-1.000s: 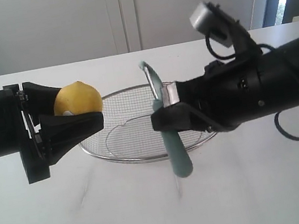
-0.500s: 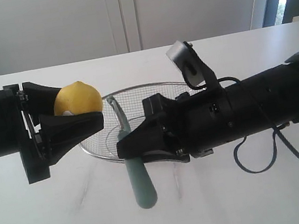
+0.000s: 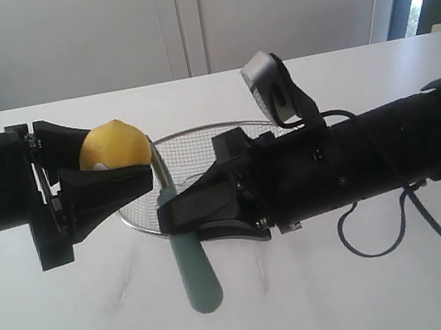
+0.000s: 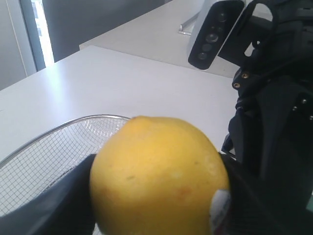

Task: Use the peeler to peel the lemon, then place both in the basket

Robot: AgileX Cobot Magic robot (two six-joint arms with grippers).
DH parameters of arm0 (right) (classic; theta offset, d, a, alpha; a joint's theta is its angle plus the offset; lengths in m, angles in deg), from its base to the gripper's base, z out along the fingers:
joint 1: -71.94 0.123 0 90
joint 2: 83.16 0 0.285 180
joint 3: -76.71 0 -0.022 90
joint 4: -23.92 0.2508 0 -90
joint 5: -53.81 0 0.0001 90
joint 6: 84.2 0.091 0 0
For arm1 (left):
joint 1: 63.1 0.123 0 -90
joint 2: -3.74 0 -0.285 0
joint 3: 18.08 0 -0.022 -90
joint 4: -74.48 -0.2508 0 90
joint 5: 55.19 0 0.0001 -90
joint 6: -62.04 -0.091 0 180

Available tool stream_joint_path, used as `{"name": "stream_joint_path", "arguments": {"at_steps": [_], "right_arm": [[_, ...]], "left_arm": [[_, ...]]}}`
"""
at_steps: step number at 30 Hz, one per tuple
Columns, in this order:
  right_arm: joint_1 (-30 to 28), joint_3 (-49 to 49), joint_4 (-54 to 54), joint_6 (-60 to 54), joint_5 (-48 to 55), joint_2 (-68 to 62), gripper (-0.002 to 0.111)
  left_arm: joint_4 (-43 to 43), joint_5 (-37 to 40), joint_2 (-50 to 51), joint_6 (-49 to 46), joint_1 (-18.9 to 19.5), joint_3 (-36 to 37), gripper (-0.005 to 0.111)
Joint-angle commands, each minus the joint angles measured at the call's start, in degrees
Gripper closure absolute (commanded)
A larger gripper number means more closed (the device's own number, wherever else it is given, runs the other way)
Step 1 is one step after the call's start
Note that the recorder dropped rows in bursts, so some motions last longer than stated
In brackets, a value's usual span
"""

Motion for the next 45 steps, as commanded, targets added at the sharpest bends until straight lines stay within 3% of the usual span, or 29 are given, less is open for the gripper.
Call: {"name": "stream_joint_path", "arguments": {"at_steps": [1, 30, 38, 42, 45], "right_arm": [[0.05, 0.01, 3.76, -2.97, 1.18, 0.09, 0.108], [-0.36, -4.72, 2.81, -2.26, 1.01, 14.04, 0.108], [-7.65, -4.48, -20.36, 9.63, -3.18, 20.45, 0.108], [-7.65, 0.99, -21.77, 11.80, -12.62, 19.48, 0.108], [-7.54, 4.99, -19.81, 11.67, -14.18, 15.07, 0.108]], "left_arm": [[1.19, 0.88, -0.25, -9.20, -0.09, -0.29, 0.107], [1.19, 0.88, -0.25, -9.20, -0.09, -0.29, 0.107], [1.19, 0.88, -0.25, -9.20, -0.09, -0.29, 0.107], [1.19, 0.88, -0.25, -9.20, -0.09, -0.29, 0.107], [1.19, 0.88, -0.25, -9.20, -0.09, -0.29, 0.107]]}}
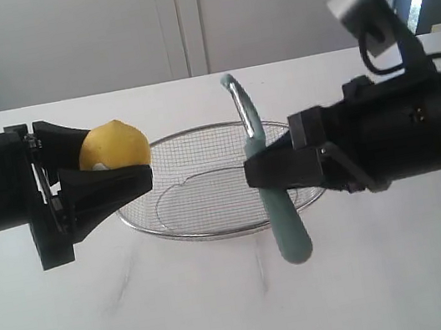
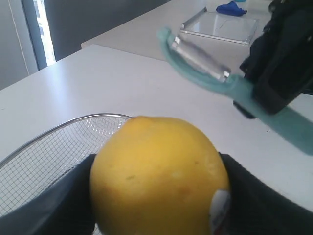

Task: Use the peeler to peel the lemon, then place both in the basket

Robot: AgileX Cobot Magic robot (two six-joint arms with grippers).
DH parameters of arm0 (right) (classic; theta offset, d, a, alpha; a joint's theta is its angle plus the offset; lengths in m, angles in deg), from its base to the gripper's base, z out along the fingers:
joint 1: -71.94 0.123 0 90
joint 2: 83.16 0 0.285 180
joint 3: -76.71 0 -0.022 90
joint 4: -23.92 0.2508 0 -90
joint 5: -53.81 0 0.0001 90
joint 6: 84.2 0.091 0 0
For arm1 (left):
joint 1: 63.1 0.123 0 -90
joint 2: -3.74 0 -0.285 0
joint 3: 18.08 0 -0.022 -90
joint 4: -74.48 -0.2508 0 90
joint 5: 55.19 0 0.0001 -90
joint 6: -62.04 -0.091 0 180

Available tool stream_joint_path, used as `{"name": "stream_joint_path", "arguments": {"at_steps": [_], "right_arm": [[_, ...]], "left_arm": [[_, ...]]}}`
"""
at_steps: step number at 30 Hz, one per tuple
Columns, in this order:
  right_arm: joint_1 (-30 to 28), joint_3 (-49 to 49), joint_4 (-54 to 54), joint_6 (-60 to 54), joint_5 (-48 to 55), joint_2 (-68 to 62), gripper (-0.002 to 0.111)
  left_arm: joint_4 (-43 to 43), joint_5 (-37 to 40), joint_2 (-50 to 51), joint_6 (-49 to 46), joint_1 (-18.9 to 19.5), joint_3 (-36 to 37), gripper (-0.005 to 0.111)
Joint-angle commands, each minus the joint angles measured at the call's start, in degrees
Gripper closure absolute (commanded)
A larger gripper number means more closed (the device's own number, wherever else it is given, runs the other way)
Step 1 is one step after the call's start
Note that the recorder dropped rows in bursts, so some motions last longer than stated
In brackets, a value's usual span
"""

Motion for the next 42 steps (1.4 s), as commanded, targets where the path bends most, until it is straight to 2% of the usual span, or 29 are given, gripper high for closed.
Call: {"name": "stream_joint_path", "arguments": {"at_steps": [1, 7, 14, 20, 29, 42], "right_arm": [[-0.20, 3.93, 3.43, -0.37, -1.32, -5.40, 0.108], [-0.11, 4.05, 19.15, -12.83, 8.67, -15.36, 0.108], [4.97, 4.05, 25.92, -16.70, 9.20, -20.13, 0.108], [8.06, 3.81, 27.67, -16.70, 10.23, -20.55, 0.108], [8.06, 3.73, 27.67, -16.70, 14.71, -20.55, 0.108], [8.06, 0.76, 27.67, -16.70, 15.08, -20.45, 0.108]], "left_arm": [[1.19, 1.23, -0.25, -9.20, -0.09, -0.29, 0.107], [1.19, 2.98, -0.25, -9.20, -0.09, -0.29, 0.107], [1.19, 2.87, -0.25, -9.20, -0.09, -0.29, 0.107], [1.19, 2.76, -0.25, -9.20, -0.09, -0.29, 0.107], [1.19, 2.76, -0.25, -9.20, -0.09, -0.29, 0.107], [1.19, 2.76, -0.25, -9.20, -0.09, -0.29, 0.107]]}}
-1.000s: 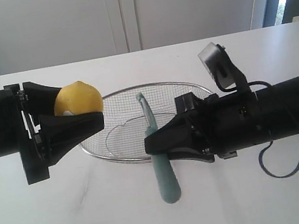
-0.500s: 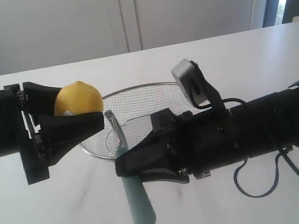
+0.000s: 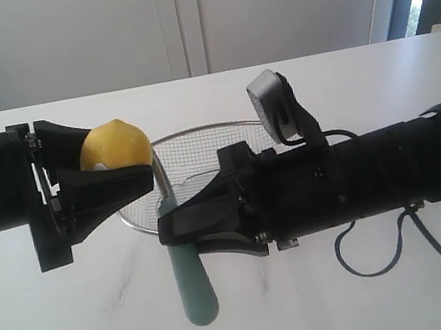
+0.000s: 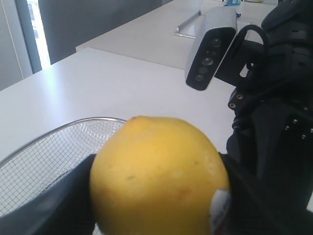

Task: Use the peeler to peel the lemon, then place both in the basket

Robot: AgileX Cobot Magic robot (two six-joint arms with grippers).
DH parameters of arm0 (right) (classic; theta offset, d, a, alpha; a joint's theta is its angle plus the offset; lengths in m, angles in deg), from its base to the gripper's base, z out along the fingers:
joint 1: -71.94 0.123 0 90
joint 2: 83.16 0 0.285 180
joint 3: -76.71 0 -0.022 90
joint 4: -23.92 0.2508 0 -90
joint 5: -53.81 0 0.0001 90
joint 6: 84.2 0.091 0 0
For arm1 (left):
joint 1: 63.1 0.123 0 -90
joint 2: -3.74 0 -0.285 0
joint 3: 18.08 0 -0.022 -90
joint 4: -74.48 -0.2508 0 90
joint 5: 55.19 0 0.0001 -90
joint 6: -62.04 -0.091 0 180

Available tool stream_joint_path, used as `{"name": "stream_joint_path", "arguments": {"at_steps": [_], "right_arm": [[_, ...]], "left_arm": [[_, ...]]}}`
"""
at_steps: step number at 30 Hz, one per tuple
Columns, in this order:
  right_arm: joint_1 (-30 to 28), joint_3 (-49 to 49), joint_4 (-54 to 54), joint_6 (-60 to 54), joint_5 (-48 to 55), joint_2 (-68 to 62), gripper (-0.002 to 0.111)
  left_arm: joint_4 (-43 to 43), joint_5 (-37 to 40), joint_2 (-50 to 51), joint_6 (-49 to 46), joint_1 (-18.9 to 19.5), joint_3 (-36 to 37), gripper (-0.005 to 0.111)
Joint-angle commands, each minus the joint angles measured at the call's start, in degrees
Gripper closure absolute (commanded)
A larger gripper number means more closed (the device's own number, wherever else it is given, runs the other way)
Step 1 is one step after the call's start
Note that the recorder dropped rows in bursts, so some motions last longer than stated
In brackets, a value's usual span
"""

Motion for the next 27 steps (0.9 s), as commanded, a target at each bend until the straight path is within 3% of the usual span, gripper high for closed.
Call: {"name": "stream_joint_path", "arguments": {"at_steps": [1, 27], "right_arm": [[0.19, -1.23, 0.48, -0.89, 1.19, 0.18, 0.108], [-0.02, -3.58, 0.48, -0.65, -1.75, 9.43, 0.108]], "left_arm": [[1.19, 1.67, -0.25, -9.20, -0.09, -0.29, 0.107], [1.19, 1.27, -0.25, -9.20, -0.09, -0.29, 0.107]]}}
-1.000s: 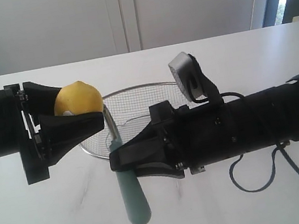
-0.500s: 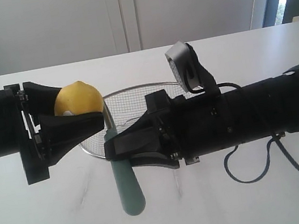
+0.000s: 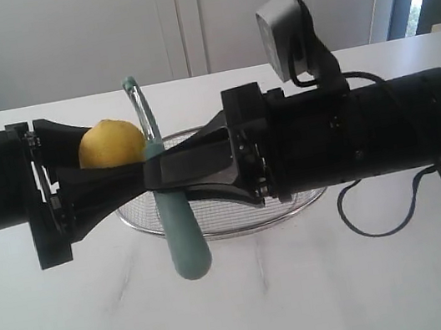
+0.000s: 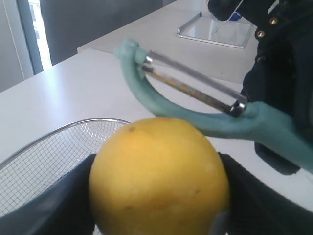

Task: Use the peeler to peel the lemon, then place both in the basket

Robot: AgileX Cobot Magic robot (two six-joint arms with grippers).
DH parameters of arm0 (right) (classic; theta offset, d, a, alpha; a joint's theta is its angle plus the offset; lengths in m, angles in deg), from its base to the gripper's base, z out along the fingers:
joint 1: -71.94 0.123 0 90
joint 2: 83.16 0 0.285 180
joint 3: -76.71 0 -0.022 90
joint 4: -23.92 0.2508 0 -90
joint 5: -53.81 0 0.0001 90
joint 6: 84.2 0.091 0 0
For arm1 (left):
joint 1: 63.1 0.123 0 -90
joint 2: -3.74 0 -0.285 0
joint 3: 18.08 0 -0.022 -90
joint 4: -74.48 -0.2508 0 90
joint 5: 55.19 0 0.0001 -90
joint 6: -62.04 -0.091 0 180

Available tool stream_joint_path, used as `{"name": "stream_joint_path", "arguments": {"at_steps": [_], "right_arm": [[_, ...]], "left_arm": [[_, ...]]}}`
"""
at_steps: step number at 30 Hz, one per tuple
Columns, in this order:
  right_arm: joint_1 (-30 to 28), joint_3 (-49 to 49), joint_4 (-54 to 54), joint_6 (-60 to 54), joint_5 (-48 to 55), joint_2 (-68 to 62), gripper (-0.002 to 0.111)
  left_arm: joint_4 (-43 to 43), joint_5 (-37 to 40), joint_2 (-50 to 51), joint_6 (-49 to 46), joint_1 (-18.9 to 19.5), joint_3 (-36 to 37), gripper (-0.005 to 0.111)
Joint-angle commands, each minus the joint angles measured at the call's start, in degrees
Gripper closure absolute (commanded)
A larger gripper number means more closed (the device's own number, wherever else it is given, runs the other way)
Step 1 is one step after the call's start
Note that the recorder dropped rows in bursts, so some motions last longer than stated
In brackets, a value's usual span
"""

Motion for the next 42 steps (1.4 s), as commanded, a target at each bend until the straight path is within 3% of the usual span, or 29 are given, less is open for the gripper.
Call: {"name": "stream_joint_path", "arguments": {"at_steps": [1, 8, 14, 17, 23, 28, 33, 42], "right_arm": [[-0.02, -0.39, 0.77, -0.57, 1.17, 0.77, 0.108], [-1.05, -0.89, 0.77, -0.54, 2.28, 5.41, 0.108], [-6.98, -1.52, 0.77, 2.77, 2.43, 12.90, 0.108], [-9.81, -1.40, -7.80, 5.61, 0.02, 15.92, 0.108], [-10.24, 1.54, -25.92, 20.98, -11.46, 16.53, 0.108], [-10.24, 6.40, -25.68, 20.98, -16.59, 15.58, 0.108], [-10.24, 8.90, -22.90, 19.44, -15.08, 11.63, 0.108], [-6.53, 9.23, -4.84, 5.41, -8.99, 1.99, 0.108]], "left_arm": [[1.03, 1.06, -0.35, -9.20, -0.09, -0.06, 0.107], [1.03, 1.06, -0.35, -9.20, -0.09, -0.06, 0.107], [1.03, 1.06, -0.35, -9.20, -0.09, -0.06, 0.107], [1.03, 1.19, -0.35, -9.20, -0.09, -0.06, 0.107], [1.03, 1.41, -0.35, -9.20, -0.09, -0.06, 0.107], [1.03, 1.41, -0.35, -9.20, -0.09, -0.06, 0.107], [1.03, 1.52, -0.35, -9.20, -0.09, -0.06, 0.107], [1.03, 1.63, -0.35, -9.20, -0.09, -0.06, 0.107]]}}
